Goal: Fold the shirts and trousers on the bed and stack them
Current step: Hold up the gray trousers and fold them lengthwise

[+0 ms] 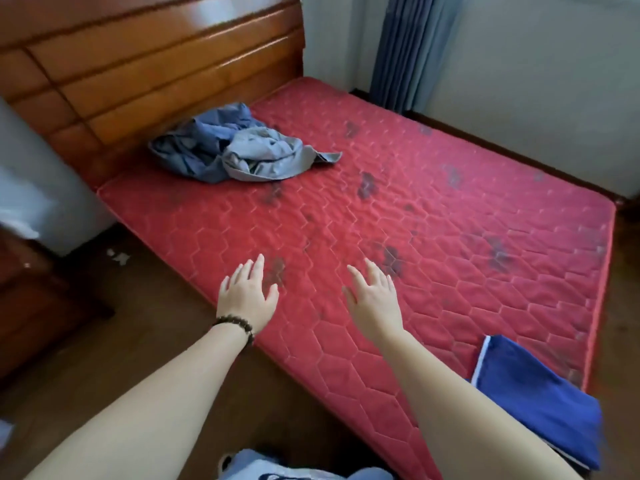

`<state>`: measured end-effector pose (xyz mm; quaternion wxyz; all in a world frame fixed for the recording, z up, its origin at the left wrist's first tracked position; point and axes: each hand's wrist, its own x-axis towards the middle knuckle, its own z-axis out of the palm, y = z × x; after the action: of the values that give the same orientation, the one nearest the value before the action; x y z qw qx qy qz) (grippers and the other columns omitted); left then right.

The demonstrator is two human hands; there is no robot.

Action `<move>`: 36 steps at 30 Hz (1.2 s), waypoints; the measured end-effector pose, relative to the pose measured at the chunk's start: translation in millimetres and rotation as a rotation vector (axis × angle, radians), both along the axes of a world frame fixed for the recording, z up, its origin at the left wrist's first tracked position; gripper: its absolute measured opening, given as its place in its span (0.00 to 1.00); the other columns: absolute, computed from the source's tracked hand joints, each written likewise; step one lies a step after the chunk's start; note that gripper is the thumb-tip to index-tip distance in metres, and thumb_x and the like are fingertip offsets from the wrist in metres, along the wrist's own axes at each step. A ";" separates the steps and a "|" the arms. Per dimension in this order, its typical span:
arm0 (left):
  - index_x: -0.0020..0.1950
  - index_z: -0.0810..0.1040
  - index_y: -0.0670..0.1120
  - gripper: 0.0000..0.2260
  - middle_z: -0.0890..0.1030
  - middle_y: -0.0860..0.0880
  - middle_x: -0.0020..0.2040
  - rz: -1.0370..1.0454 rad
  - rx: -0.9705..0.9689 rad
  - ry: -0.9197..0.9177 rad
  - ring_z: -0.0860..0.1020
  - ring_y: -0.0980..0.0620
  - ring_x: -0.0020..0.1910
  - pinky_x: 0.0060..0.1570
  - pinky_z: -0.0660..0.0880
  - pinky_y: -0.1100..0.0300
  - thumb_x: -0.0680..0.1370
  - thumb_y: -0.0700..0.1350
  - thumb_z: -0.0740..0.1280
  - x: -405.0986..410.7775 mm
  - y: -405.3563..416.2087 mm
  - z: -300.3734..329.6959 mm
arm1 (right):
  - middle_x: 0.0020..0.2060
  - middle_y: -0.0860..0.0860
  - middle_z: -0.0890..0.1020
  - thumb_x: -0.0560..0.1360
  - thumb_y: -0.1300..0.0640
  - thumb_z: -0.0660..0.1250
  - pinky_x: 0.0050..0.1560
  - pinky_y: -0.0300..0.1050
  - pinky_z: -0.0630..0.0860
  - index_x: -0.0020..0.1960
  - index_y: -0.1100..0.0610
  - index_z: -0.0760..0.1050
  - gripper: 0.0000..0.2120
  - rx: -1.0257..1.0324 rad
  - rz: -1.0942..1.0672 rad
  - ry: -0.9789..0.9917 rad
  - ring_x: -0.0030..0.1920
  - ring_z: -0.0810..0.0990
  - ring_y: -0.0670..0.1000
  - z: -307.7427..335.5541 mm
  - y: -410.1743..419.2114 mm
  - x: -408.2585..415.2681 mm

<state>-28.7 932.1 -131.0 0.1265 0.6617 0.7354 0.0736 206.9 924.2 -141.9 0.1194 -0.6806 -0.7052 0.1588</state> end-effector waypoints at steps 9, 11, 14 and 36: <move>0.79 0.53 0.49 0.29 0.58 0.45 0.78 0.076 0.060 -0.016 0.54 0.47 0.77 0.74 0.55 0.48 0.80 0.55 0.57 -200.2 34.9 21.2 | 0.77 0.55 0.55 0.82 0.45 0.54 0.77 0.56 0.47 0.74 0.48 0.63 0.22 -0.003 0.057 0.003 0.77 0.53 0.57 16.2 55.1 -197.3; 0.79 0.53 0.49 0.29 0.58 0.46 0.78 0.075 0.065 -0.024 0.53 0.47 0.77 0.74 0.55 0.48 0.80 0.55 0.57 -223.4 48.5 22.7 | 0.77 0.55 0.55 0.82 0.45 0.54 0.77 0.56 0.47 0.74 0.48 0.63 0.22 0.001 0.062 0.003 0.77 0.53 0.57 20.7 70.0 -223.5; 0.78 0.54 0.48 0.29 0.58 0.46 0.78 0.063 0.066 -0.038 0.53 0.47 0.77 0.74 0.55 0.48 0.80 0.54 0.58 -248.0 74.0 19.9 | 0.77 0.56 0.55 0.82 0.45 0.54 0.77 0.57 0.48 0.74 0.49 0.63 0.22 0.009 0.084 -0.012 0.77 0.53 0.58 22.7 95.6 -253.5; 0.78 0.55 0.48 0.30 0.57 0.46 0.78 -0.258 -0.028 -0.005 0.53 0.49 0.77 0.75 0.53 0.49 0.78 0.54 0.58 -366.4 496.5 -45.7 | 0.76 0.57 0.57 0.81 0.48 0.57 0.76 0.56 0.51 0.73 0.50 0.65 0.20 -0.124 -0.141 -0.010 0.76 0.56 0.57 -56.1 463.5 -386.4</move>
<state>-395.1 1428.5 -176.7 0.1460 0.7488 0.6448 0.0482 -179.6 1387.7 -198.0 0.0845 -0.7353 -0.6451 0.1899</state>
